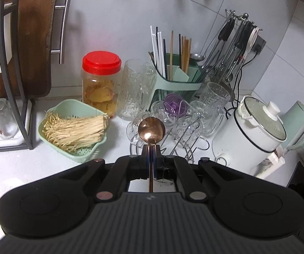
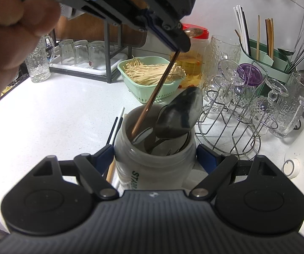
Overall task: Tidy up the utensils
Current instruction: 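Lift the copper spoon and lower it into the mug with the left tool, then open the left tool to release the copper spoon and withdraw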
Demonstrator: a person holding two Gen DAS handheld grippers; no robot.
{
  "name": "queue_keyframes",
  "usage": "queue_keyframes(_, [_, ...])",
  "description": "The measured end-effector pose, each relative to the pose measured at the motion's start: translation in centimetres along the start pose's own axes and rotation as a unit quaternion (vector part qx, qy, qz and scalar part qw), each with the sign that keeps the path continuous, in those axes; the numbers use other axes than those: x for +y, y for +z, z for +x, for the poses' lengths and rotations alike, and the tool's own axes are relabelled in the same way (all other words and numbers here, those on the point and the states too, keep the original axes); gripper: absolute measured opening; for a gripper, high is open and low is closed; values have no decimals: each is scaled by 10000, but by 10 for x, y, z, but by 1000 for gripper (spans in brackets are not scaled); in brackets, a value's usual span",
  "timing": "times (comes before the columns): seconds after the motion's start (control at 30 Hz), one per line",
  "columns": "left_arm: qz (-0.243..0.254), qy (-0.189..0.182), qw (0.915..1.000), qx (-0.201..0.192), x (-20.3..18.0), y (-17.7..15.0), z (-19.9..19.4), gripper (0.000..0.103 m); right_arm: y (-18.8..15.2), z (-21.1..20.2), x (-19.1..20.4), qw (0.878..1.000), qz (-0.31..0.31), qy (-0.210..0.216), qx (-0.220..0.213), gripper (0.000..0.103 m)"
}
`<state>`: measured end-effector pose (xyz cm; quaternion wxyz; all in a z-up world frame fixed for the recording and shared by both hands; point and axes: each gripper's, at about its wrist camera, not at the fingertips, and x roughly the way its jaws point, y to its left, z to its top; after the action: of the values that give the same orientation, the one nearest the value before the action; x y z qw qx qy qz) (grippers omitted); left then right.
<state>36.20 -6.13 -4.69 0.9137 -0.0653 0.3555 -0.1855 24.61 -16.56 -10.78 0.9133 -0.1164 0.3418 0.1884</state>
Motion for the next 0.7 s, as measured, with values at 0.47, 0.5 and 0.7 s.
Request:
queue_keyframes(0.47, [105, -86, 9988, 479, 0, -9, -21, 4, 0, 0, 0, 10000, 4, -8, -28, 88])
queue_keyframes(0.5, [99, -114, 9985, 520, 0, -9, -23, 3, 0, 0, 0, 10000, 6, -10, -29, 88])
queue_keyframes(0.7, [90, -206, 9966, 793, 0, -16, -31, 3, -1, 0, 0, 10000, 1, -30, -36, 88])
